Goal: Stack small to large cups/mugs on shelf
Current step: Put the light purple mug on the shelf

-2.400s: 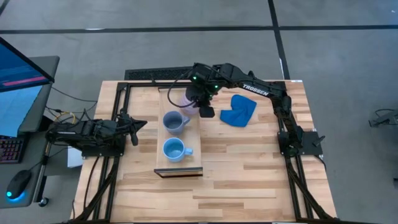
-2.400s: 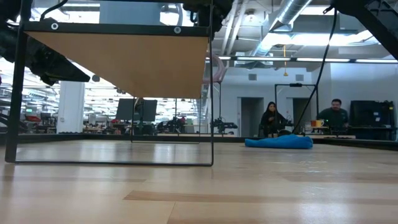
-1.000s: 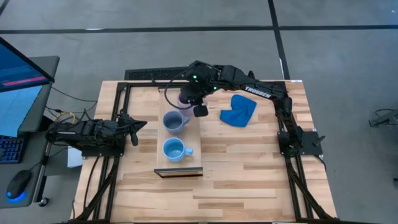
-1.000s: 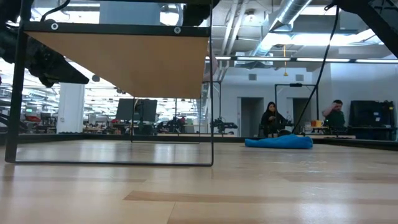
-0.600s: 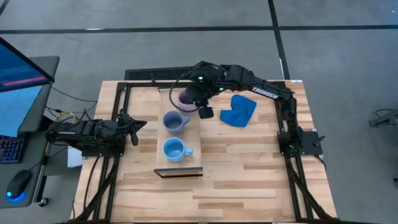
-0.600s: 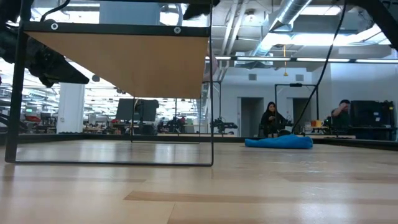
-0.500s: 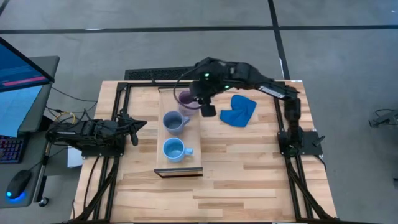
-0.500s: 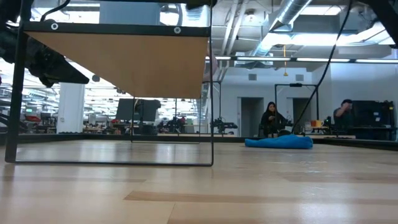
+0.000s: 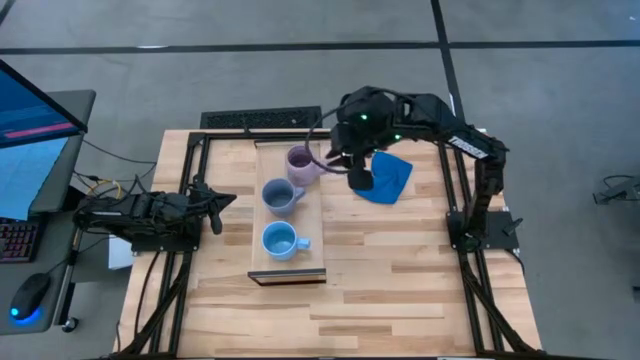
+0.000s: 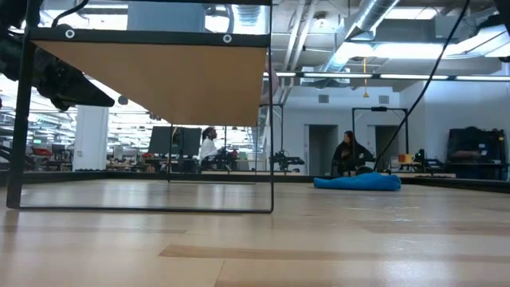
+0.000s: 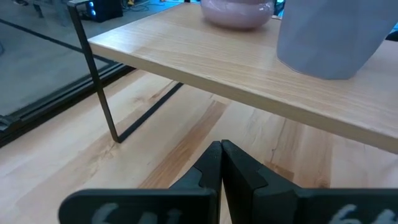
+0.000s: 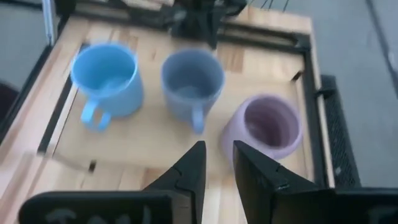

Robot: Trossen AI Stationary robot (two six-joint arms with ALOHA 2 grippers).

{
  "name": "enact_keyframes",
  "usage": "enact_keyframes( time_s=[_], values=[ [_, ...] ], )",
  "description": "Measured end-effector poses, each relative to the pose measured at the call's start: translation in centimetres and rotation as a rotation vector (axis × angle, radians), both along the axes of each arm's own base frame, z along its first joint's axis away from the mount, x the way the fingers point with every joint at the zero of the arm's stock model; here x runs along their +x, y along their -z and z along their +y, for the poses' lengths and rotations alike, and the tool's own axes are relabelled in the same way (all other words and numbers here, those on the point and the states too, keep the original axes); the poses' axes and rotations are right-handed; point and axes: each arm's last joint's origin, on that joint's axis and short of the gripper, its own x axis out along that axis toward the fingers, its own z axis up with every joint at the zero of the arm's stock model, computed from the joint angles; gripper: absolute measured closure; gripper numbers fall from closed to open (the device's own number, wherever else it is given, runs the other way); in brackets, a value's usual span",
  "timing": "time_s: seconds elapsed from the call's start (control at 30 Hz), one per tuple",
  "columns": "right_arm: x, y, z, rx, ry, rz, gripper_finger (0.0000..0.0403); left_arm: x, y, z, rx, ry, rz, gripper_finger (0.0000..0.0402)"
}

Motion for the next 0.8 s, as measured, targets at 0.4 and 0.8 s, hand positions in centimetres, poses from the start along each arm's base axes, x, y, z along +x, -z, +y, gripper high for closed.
enact_keyframes(
  time_s=[0.4, 0.8],
  values=[
    [-1.6, 2.8, -4.4, 0.062, 0.072, 0.189, 0.0312, 0.0, 0.0, 0.0, -0.012, -0.005, -0.005, 0.0401],
    [-7.1, 7.1, -8.9, 0.214, 0.091, 0.085, 0.0382, 0.0, 0.0, 0.1, -0.021, -0.031, -0.011, 0.0401]
  ],
)
